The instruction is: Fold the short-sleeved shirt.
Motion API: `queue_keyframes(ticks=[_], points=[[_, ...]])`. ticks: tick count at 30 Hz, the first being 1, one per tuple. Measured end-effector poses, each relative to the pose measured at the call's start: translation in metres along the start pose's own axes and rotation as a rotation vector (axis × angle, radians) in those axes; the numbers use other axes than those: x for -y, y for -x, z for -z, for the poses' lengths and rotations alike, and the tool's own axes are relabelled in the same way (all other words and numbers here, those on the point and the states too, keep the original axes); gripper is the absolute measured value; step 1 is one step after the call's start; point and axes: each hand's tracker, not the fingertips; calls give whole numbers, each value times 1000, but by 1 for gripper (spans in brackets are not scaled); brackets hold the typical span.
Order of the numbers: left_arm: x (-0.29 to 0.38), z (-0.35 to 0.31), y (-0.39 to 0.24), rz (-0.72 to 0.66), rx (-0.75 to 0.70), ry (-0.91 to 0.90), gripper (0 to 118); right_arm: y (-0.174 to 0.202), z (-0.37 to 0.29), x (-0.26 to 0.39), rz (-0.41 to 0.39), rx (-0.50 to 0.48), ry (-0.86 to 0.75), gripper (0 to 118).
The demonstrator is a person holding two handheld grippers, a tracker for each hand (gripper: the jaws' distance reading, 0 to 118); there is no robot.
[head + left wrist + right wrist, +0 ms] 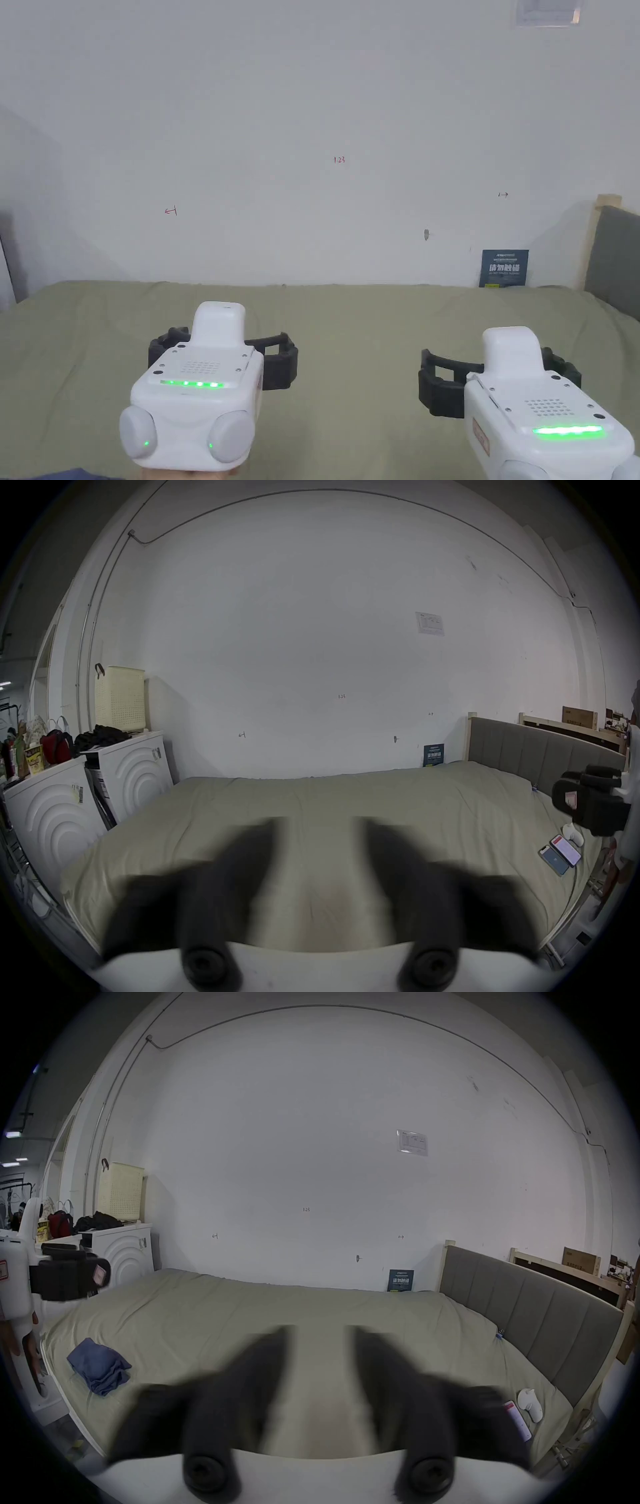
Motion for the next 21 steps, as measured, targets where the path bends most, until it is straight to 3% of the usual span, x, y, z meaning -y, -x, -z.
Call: queue_keyframes(ticks=[5, 10, 14, 17, 21], points=[[-2, 4, 7, 23, -11, 14, 118, -7, -3, -2, -20, -29, 69, 118], [2, -1, 19, -68, 182, 57, 118, -7, 4, 1, -32, -39, 82, 118], [-2, -1, 17, -71, 98, 102, 118, -3, 3, 2, -51, -55, 98, 118], [-1, -5, 16, 2, 85, 54, 118, -2, 2, 2, -33, -65, 113, 118], [-5, -10, 23, -41, 127, 47, 118, -3, 3, 1, -37, -54, 112, 118]])
